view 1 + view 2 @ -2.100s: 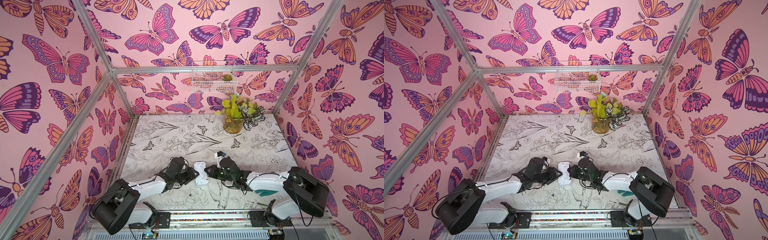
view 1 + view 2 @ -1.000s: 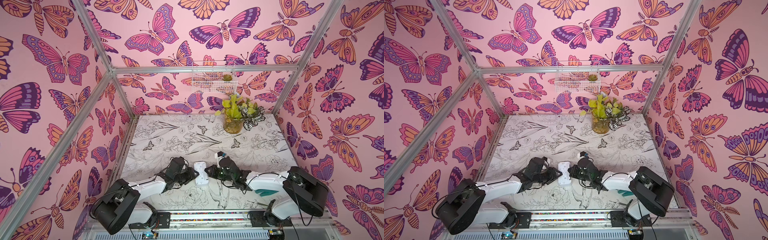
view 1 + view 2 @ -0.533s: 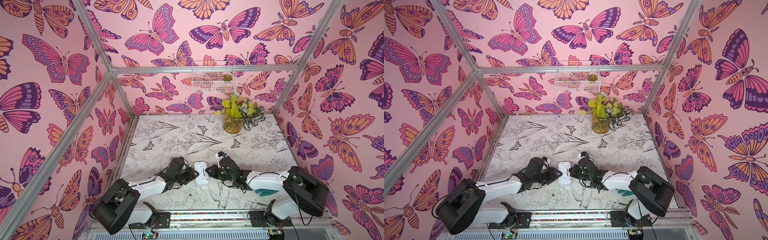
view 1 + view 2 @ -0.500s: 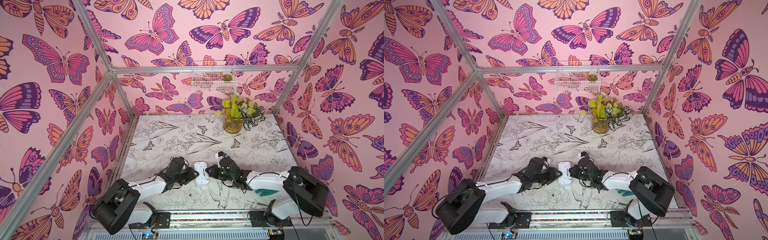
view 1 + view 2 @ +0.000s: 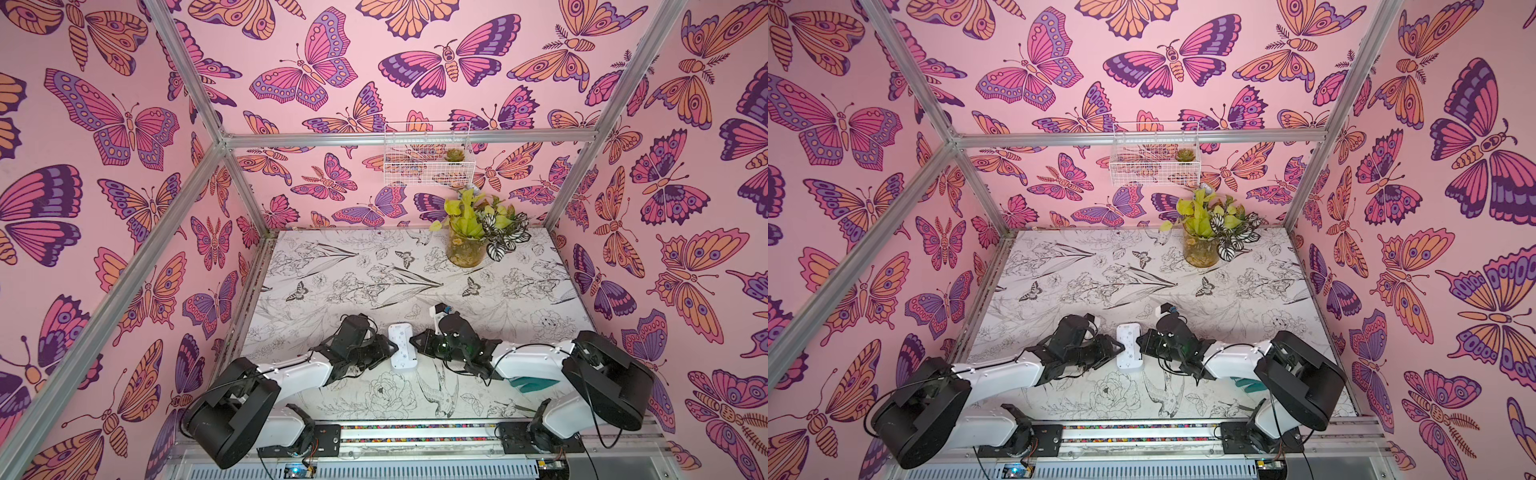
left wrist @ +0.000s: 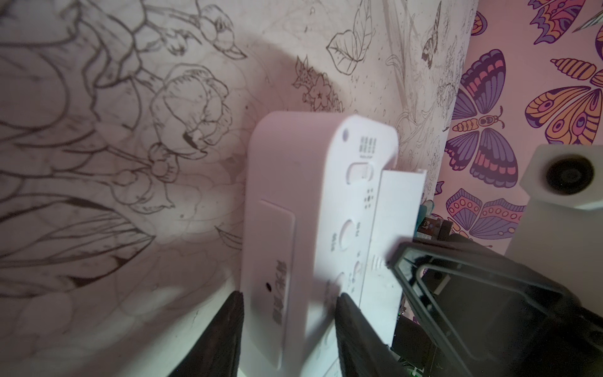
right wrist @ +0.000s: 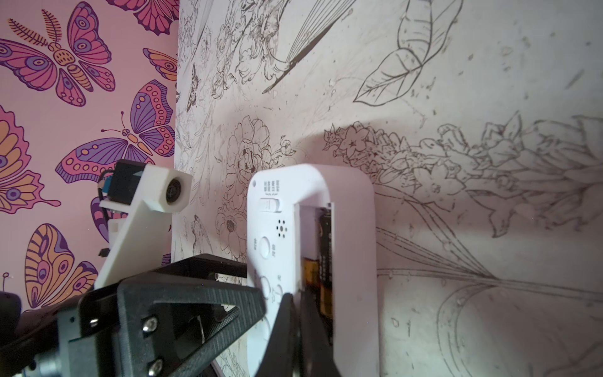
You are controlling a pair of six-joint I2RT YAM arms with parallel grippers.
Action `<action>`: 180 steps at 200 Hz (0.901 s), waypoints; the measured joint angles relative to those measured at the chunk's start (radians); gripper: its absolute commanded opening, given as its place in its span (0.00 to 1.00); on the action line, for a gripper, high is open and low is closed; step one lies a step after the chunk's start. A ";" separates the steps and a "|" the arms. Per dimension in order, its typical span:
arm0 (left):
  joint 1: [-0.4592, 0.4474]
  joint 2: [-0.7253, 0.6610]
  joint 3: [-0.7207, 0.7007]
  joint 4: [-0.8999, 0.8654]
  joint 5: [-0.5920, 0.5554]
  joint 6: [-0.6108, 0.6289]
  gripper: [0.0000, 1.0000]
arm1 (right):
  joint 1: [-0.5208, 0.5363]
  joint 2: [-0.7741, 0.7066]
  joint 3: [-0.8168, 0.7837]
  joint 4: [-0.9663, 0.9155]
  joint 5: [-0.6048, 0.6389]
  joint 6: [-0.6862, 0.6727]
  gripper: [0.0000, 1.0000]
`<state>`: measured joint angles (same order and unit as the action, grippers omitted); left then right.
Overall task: Insert the battery into the alarm
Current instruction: Install the cover on the alarm.
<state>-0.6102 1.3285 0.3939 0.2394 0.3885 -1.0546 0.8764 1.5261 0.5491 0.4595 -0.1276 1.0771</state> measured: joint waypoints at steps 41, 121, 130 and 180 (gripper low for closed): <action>0.000 0.003 0.000 0.001 0.000 0.000 0.49 | -0.004 0.000 0.000 -0.032 0.003 0.000 0.21; 0.000 0.003 0.000 0.007 0.000 0.003 0.49 | -0.004 -0.017 0.070 -0.171 0.015 -0.047 0.31; 0.000 0.003 0.000 0.007 0.000 0.003 0.49 | -0.004 -0.022 0.073 -0.201 0.026 -0.055 0.31; 0.000 0.009 0.000 0.010 0.000 0.006 0.51 | -0.004 -0.026 0.092 -0.307 0.052 -0.085 0.33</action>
<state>-0.6102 1.3373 0.3939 0.2497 0.3885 -1.0485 0.8722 1.4998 0.6415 0.1520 -0.0757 0.9916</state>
